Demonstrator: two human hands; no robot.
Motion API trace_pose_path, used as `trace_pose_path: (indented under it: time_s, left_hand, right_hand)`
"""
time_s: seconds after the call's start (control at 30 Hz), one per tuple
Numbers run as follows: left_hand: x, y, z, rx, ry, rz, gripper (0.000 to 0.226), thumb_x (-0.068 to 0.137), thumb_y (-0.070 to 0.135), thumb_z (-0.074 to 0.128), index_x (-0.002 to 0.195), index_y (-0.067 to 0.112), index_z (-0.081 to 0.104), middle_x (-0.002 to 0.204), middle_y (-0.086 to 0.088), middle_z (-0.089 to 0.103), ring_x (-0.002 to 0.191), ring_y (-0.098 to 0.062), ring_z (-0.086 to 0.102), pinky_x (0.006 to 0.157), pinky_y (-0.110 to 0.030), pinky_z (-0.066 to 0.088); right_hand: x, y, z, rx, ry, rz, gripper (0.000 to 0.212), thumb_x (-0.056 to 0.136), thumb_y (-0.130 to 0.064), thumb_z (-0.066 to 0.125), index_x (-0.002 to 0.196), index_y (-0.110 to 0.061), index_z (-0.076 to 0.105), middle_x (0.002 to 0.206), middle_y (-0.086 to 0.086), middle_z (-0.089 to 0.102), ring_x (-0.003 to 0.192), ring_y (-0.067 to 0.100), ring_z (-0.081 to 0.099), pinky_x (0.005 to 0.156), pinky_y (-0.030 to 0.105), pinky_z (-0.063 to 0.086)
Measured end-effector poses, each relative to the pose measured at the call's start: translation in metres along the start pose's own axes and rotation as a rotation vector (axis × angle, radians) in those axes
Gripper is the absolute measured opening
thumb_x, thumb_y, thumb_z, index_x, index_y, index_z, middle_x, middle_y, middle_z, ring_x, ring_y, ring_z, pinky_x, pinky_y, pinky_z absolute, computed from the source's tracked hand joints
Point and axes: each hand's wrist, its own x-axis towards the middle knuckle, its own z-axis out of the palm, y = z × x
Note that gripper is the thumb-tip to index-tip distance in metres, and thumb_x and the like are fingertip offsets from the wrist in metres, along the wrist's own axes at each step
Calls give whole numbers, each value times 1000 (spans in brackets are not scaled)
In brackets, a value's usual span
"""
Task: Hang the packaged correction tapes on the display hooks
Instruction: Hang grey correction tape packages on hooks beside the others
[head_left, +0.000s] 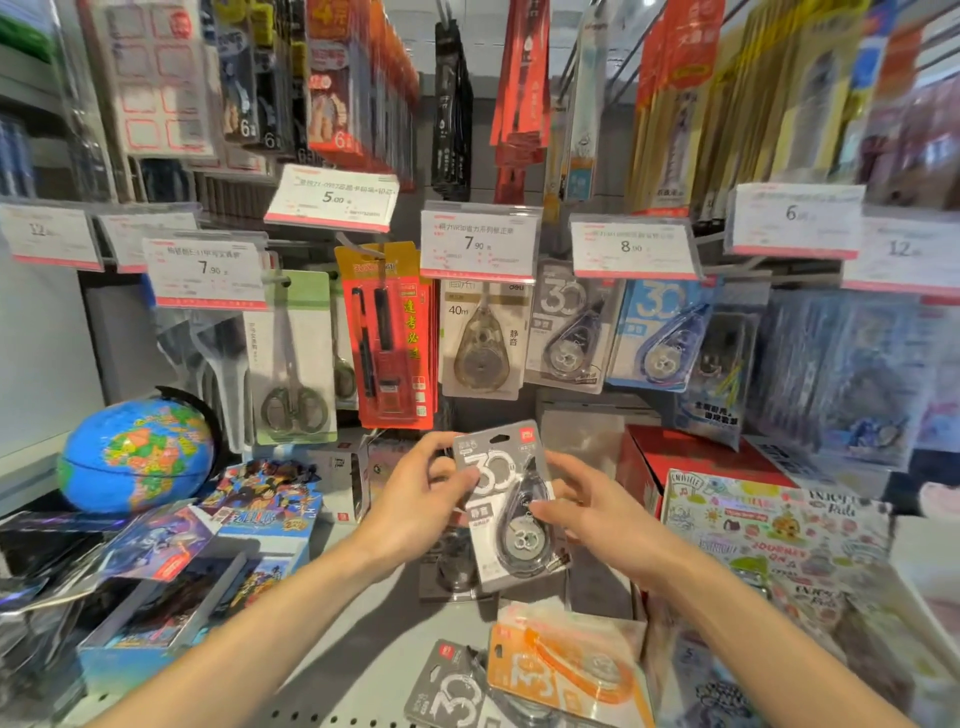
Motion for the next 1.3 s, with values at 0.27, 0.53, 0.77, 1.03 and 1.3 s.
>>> trace_pose_path:
  time_s: [0.27, 0.53, 0.77, 1.03, 1.3]
  left_hand:
    - [6, 32, 25, -82, 26, 99, 23, 100, 11, 60, 120, 19, 54, 83, -18, 64, 67, -4, 65, 62, -24, 60]
    - [10, 70, 61, -5, -38, 217, 26, 99, 19, 62, 123, 23, 52, 100, -23, 69, 88, -38, 70, 76, -46, 62]
    - [10, 102, 43, 747, 245, 726, 43, 97, 40, 58, 136, 26, 49, 118, 9, 56, 90, -7, 61, 82, -36, 58]
    - [18, 162, 19, 985, 434, 1053, 38, 95, 32, 67, 125, 12, 55, 121, -7, 53, 76, -16, 61, 49, -32, 54]
    - [29, 181, 15, 942, 429, 1133, 19, 103, 30, 55, 106, 14, 64, 103, 2, 65, 79, -16, 62, 59, -30, 48]
  right_hand:
    - [-26, -4, -5, -389, 267, -258, 83, 83, -47, 72, 150, -41, 23, 143, -21, 40, 130, -5, 39, 111, 26, 34]
    - [-46, -9, -36, -432, 422, -354, 89, 79, -45, 75, 147, -47, 19, 135, -24, 34, 117, -19, 36, 93, 10, 33]
    - [-60, -15, -68, -452, 577, -391, 89, 82, -43, 75, 150, -42, 17, 132, -27, 28, 124, -7, 34, 101, 21, 31]
    - [-58, -30, -74, -485, 636, -455, 87, 83, -43, 75, 150, -36, 20, 139, -17, 32, 131, 4, 37, 104, 24, 32]
    - [-46, -53, -68, -504, 670, -518, 87, 83, -41, 75, 151, -31, 22, 140, -12, 33, 131, 8, 39, 107, 30, 38]
